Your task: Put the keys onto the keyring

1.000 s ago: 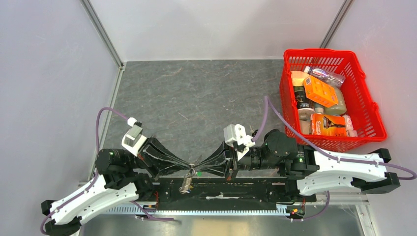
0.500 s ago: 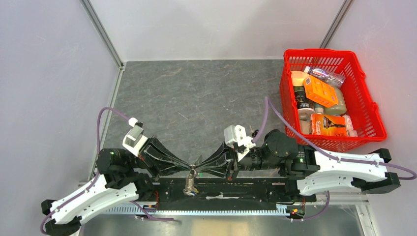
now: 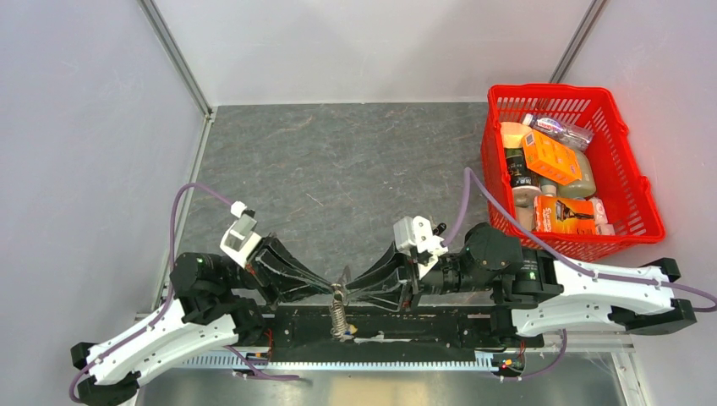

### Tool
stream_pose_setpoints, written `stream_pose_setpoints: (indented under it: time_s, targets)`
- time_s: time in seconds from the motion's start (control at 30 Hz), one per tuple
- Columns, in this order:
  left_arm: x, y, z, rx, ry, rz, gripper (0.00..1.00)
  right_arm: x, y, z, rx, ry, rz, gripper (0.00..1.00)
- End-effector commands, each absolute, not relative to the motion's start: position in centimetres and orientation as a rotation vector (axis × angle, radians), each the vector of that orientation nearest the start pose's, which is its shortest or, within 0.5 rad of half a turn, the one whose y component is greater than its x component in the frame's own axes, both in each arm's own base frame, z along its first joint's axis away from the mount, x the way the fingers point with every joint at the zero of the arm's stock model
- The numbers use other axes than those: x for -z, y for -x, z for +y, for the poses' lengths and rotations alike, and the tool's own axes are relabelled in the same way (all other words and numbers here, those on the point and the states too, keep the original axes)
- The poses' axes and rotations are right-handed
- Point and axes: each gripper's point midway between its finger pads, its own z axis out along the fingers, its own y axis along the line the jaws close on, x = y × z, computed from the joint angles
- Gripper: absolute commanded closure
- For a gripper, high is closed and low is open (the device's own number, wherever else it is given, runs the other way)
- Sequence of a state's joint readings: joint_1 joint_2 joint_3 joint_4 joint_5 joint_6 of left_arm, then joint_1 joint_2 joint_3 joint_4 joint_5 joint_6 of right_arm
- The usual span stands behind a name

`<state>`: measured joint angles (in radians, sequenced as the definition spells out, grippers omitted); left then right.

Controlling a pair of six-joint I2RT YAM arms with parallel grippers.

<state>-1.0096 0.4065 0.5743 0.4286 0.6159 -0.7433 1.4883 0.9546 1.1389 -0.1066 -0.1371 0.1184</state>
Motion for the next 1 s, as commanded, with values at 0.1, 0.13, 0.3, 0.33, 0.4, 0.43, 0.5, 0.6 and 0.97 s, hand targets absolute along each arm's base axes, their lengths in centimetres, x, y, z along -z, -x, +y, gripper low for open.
stream_pose_setpoints:
  time_s: [0.1,0.13,0.3,0.33,0.4,0.43,0.5,0.6,0.97]
  targets:
    - [-41.0,0.2,-23.2,1.827,-0.834,1.045,0.98,-43.0,0.0,33.2,-1.35,1.146,1.185,0.68]
    - [-40.9,0.2,-23.2,1.823,-0.838,1.059,0.98,-43.0,-0.1,33.1,-1.339,1.155,1.202,0.67]
    - [-40.5,0.2,-23.6,1.809,-0.874,1.123,0.98,-43.7,-0.9,32.8,-1.287,1.153,1.285,0.67]
    - [-40.5,0.1,-23.6,1.805,-0.876,1.132,0.98,-43.9,-1.2,32.8,-1.273,1.144,1.307,0.67]
    - [-40.3,0.2,-23.7,1.8,-0.892,1.155,0.98,-43.6,-1.8,32.8,-1.231,1.14,1.36,0.67]
    - [-40.2,0.2,-23.7,1.798,-0.901,1.162,0.98,-43.4,-2.0,32.9,-1.217,1.141,1.383,0.67]
    - [-39.9,0.2,-23.9,1.786,-0.918,1.186,0.98,-42.8,-2.2,33.2,-1.195,1.151,1.424,0.67]
    - [-39.7,0.3,-23.9,1.773,-0.94,1.208,0.98,-42.3,-2.8,33.8,-1.154,1.142,1.482,0.67]
    - [-39.8,0.7,-23.5,1.745,-0.985,1.219,0.98,-41.5,-2.9,34.9,-1.183,1.149,1.598,0.66]
